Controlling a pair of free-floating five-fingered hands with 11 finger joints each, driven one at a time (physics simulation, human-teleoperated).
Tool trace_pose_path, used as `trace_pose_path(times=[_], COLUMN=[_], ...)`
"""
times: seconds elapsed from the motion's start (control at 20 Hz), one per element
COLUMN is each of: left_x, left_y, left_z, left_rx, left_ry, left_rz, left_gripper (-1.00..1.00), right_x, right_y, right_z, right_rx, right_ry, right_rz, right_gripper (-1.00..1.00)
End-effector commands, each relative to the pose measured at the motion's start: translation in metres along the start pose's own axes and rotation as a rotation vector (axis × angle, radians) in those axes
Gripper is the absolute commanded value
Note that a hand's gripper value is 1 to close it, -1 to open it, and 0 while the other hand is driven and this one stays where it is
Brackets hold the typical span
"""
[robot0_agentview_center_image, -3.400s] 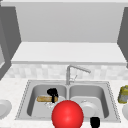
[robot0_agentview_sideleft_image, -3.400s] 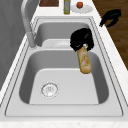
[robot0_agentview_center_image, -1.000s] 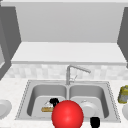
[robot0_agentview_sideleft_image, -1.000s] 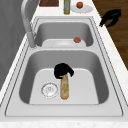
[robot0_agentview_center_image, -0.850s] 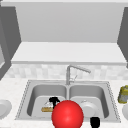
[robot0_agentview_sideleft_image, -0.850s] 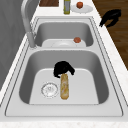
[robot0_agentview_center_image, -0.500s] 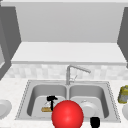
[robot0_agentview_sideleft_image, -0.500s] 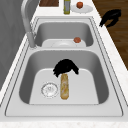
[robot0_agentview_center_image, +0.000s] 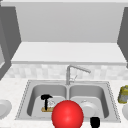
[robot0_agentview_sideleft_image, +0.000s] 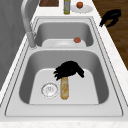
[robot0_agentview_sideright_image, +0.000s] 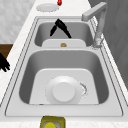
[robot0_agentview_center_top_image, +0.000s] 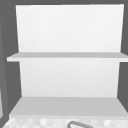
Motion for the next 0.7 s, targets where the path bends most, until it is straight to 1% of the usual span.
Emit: trace_pose_path(times=[0.0,0.15,0.25,0.3,0.35,0.4,0.45,0.5,0.65], left_x=[0.018,0.033,0.046,0.053,0.058,0.062,0.06,0.053,0.055], left_y=[0.012,0.023,0.031,0.036,0.037,0.036,0.032,0.033,0.034], left_z=[0.015,0.022,0.023,0.023,0.024,0.021,0.023,0.025,0.024], left_rx=[-0.013,-0.017,-0.03,-0.034,-0.035,-0.043,-0.071,-0.013,-0.014], left_ry=[0.015,0.025,0.031,0.032,0.027,0.025,0.011,0.012,0.012], left_rz=[0.005,0.016,0.006,0.008,0.0,-0.021,-0.032,0.001,-0.001], left_gripper=[-1.0,-1.0,-1.0,-1.0,-1.0,-1.0,-1.0,-1.0,-1.0], right_x=[0.0,0.0,0.0,0.0,0.0,0.0,0.0,0.0,0.0], right_y=[0.0,0.0,0.0,0.0,0.0,0.0,0.0,0.0,0.0], right_z=[0.0,0.0,0.0,0.0,0.0,0.0,0.0,0.0,0.0], right_rx=[0.0,0.0,0.0,0.0,0.0,0.0,0.0,0.0,0.0], right_ry=[0.0,0.0,0.0,0.0,0.0,0.0,0.0,0.0,0.0], right_rz=[0.0,0.0,0.0,0.0,0.0,0.0,0.0,0.0,0.0], right_gripper=[0.0,0.0,0.0,0.0,0.0,0.0,0.0,0.0,0.0])
